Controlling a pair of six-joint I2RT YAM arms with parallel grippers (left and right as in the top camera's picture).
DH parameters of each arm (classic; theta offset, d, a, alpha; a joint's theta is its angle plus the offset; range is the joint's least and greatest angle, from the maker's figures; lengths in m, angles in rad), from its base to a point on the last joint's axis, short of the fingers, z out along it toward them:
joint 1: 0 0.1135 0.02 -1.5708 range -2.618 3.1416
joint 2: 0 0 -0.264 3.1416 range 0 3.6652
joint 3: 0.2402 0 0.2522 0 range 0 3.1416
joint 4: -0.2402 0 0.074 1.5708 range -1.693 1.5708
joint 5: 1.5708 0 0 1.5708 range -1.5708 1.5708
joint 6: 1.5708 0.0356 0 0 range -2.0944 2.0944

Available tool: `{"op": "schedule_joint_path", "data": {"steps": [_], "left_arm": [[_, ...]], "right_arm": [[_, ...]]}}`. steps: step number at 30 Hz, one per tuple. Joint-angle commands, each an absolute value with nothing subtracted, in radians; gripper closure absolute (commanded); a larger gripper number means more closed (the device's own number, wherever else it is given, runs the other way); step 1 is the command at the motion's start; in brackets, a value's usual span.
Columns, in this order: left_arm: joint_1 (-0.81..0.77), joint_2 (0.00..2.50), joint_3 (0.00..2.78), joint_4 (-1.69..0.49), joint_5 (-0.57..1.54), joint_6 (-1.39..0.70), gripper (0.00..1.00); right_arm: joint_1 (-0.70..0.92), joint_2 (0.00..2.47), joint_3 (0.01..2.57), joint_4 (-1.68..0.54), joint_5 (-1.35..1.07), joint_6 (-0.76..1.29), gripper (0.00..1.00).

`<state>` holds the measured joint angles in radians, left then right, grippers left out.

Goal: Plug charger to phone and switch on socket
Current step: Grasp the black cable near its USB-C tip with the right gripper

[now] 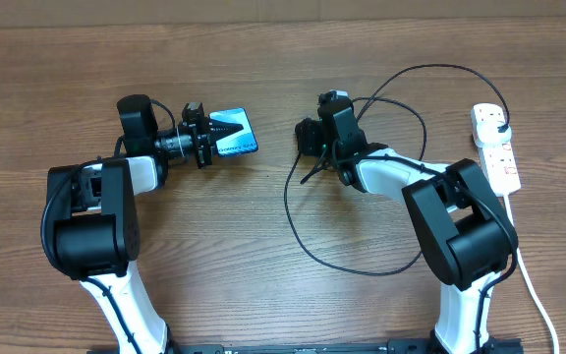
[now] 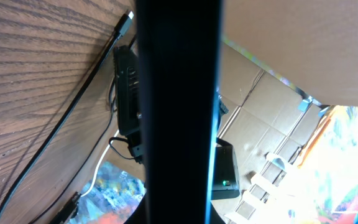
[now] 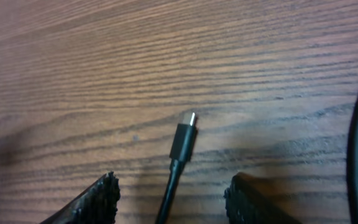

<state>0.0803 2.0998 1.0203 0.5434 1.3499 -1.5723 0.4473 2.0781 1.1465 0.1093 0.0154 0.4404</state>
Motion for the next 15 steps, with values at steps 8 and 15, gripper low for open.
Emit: {"op": "schedule_joint_path", "data": {"steps": [8,15], "left_arm": [[0.078,2.100,1.044,0.551,1.346,-1.571,0.95],[0.078,2.100,1.044,0.551,1.339,-1.571,0.96]], "right_arm": [[0.458,2.136,1.175,0.127,0.065,0.439,0.53],[0.521,2.185,1.242,0.069,0.186,0.391,0.57]]}}
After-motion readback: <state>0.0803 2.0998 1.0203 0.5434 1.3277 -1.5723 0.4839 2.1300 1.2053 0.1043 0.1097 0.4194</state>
